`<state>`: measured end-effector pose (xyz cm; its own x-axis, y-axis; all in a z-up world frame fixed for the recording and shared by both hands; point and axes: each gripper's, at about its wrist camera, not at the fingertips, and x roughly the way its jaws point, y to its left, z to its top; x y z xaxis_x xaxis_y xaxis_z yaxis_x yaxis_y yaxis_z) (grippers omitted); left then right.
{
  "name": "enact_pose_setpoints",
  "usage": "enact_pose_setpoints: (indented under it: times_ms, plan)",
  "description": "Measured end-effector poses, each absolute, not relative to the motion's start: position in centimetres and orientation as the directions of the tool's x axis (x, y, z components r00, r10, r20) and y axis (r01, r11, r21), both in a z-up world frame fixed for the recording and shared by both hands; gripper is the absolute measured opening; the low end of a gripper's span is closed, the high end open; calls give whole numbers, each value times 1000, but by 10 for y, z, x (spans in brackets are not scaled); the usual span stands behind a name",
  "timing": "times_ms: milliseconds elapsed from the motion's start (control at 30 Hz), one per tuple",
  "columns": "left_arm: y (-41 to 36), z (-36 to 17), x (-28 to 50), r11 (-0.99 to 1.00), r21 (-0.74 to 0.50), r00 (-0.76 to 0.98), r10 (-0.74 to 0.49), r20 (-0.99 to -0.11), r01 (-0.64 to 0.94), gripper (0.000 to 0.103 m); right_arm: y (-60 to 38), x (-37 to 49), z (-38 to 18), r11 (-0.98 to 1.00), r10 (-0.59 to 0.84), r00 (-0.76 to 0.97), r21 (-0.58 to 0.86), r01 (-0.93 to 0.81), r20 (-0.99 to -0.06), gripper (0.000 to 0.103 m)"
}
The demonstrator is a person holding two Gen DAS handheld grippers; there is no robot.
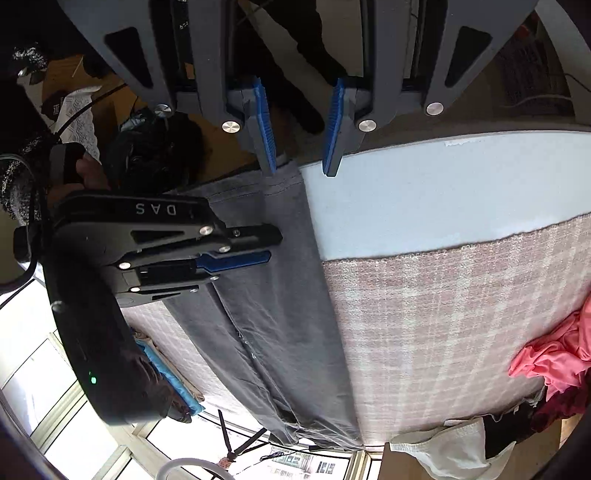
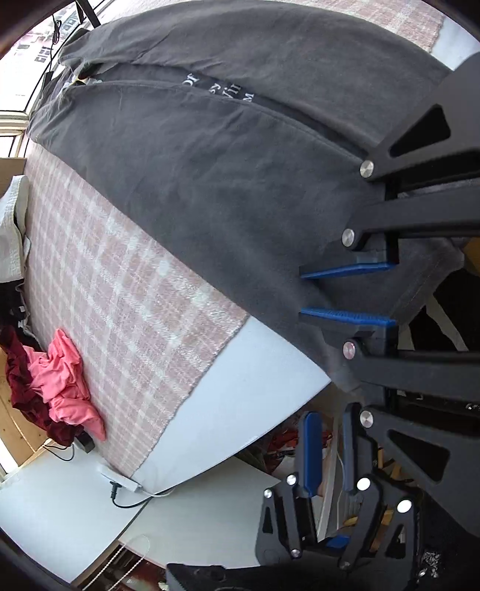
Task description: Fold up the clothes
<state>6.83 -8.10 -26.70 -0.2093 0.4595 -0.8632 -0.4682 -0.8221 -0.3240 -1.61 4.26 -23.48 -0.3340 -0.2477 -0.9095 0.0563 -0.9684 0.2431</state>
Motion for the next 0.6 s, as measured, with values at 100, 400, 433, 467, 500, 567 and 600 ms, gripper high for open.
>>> enact_pose_setpoints:
  times_ms: [100,400,433,467,500,567,600]
  plan:
    - [-84,-267,65,-828,-326,-219,460,-861,-457,25,38,5,-233,-957,-290,-256,273,102,-922,17]
    - [-48,-264,60,-737,-324,-174,511,-842,-593,25,53,36,-229,-971,-232,-277,237,15,-932,17]
    - [-41,-266,59,-721,-317,-162,510,-845,-616,25,58,38,-232,-972,-226,-270,235,-2,-936,17]
    - [-35,-271,61,-706,-308,-142,500,-854,-638,25,63,40,-234,-972,-221,-264,234,-19,-939,12]
    - [-29,-276,63,-690,-298,-120,489,-864,-659,25,67,42,-234,-968,-233,-271,250,-30,-934,12]
    - [-22,-281,70,-662,-256,-112,460,-881,-705,25,72,43,-234,-968,-230,-261,249,-41,-937,12]
    - [-21,-281,76,-649,-218,-130,444,-887,-728,25,72,43,-234,-968,-230,-259,248,-39,-938,12]
